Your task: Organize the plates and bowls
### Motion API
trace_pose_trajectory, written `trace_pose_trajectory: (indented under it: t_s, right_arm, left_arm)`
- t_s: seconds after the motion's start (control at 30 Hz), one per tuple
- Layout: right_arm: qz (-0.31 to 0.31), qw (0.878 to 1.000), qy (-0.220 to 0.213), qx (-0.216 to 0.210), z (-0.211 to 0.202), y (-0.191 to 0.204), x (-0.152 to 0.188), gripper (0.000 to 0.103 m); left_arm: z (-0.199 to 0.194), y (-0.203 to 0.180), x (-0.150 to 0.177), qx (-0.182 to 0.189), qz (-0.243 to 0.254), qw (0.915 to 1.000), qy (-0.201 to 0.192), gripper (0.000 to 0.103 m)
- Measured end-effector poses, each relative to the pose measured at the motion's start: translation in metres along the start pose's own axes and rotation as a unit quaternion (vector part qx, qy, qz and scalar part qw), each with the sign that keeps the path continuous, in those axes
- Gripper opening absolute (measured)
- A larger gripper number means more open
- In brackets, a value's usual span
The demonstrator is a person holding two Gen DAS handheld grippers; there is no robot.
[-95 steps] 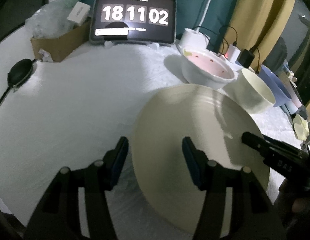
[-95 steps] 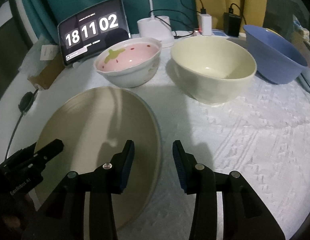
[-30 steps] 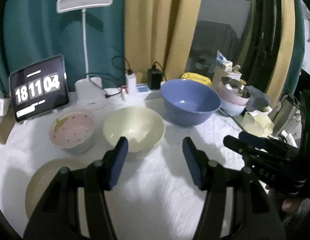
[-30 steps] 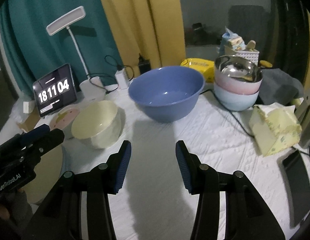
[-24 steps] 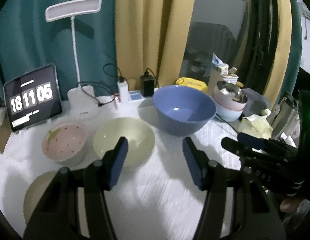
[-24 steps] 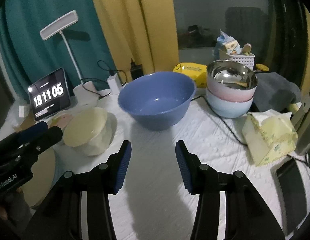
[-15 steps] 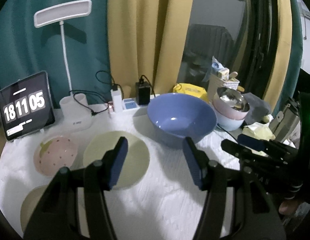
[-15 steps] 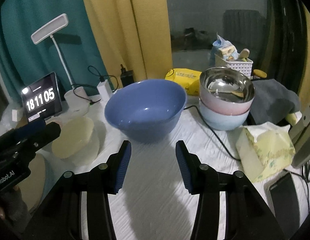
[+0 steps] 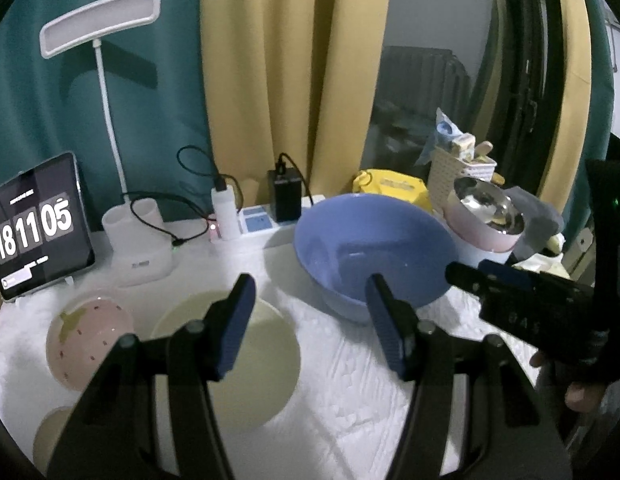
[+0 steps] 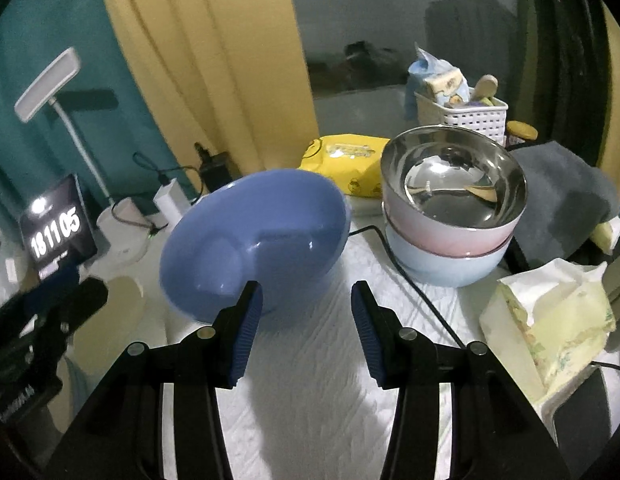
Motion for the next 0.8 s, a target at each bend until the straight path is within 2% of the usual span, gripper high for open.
trace_pose_trajectory:
  t_s: [0.3, 0.6, 0.67, 0.8]
  right_arm:
    - [0.004, 1.0, 0.029, 0.01, 0.04, -0.004, 0.005, 0.049]
    - [0.027, 0.997, 0.069, 0.021, 0.06, -0.021, 0.027, 0.048]
    - [0.031, 0.997, 0.069, 0.018, 0.06, -0.024, 0.03, 0.044]
    - [0.028, 0.997, 0.069, 0.01, 0.06, -0.024, 0.031, 0.026]
  left_arm:
    - [0.025, -0.004, 0.002, 0.002, 0.0, 0.9999, 0.017, 0.059]
    - [0.046, -0.021, 0.008, 0.002, 0.033, 0.9987, 0.04, 0.059]
    - [0.05, -0.024, 0.01, -0.001, 0.04, 0.9982, 0.045, 0.059]
    - [0.056, -0.029, 0.013, -0.006, 0.05, 0.9977, 0.046, 0.057]
Point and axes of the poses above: each gripper's, at about its wrist camera, not at the fingertips, and z roughly the way its jaws point, y to its left, x to its underside, the point moved 3 cm from there along z, roughly the way its jaws point, and after that the axes turned 1 degree about -z, right-handed, at the moved point
